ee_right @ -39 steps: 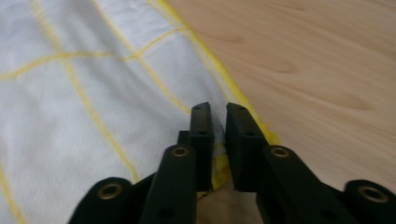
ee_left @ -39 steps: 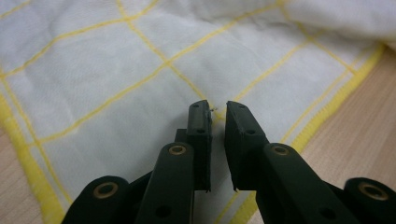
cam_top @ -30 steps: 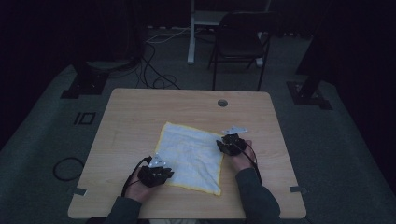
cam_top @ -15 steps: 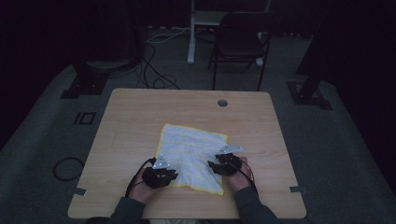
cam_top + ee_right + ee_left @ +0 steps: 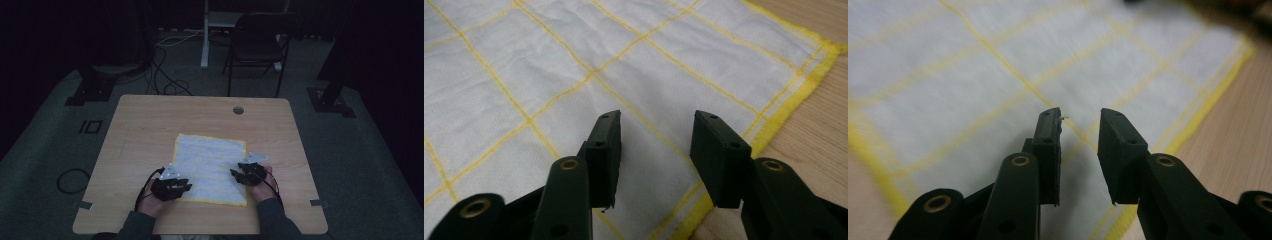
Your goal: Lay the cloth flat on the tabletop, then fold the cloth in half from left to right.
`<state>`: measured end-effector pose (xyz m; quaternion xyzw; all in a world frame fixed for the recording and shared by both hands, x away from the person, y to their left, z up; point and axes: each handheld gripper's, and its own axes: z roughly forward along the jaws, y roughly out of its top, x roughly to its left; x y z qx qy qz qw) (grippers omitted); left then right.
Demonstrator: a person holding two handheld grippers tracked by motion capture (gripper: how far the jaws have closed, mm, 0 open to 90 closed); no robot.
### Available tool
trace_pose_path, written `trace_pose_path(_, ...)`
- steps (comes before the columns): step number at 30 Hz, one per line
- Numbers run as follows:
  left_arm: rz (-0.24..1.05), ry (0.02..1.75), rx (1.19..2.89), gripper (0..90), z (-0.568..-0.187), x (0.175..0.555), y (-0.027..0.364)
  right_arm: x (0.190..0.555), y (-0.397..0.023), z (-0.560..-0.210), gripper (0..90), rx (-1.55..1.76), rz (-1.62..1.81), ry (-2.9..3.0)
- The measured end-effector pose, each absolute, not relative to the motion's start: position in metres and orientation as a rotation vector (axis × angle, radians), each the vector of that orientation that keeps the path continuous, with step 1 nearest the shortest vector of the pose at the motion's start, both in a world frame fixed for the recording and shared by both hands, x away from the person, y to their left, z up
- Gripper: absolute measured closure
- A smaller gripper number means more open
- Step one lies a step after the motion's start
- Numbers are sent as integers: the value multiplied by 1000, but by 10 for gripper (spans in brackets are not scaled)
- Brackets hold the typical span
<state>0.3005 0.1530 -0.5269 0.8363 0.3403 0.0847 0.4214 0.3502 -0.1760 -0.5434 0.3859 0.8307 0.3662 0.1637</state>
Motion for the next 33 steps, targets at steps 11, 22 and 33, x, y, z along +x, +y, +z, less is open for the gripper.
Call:
trace_pose_path(11,358,1018,1914,652,-515,312,197,356,-186,-544,571,1095,1079,2375)
trace_pose_path(22,363,1068,1910,612,-519,317,198,361,-188,-545,555,1106,1079,2360)
trace_pose_path(33,367,1163,1918,586,-530,332,190,362,-186,-546,527,1104,1084,2351)
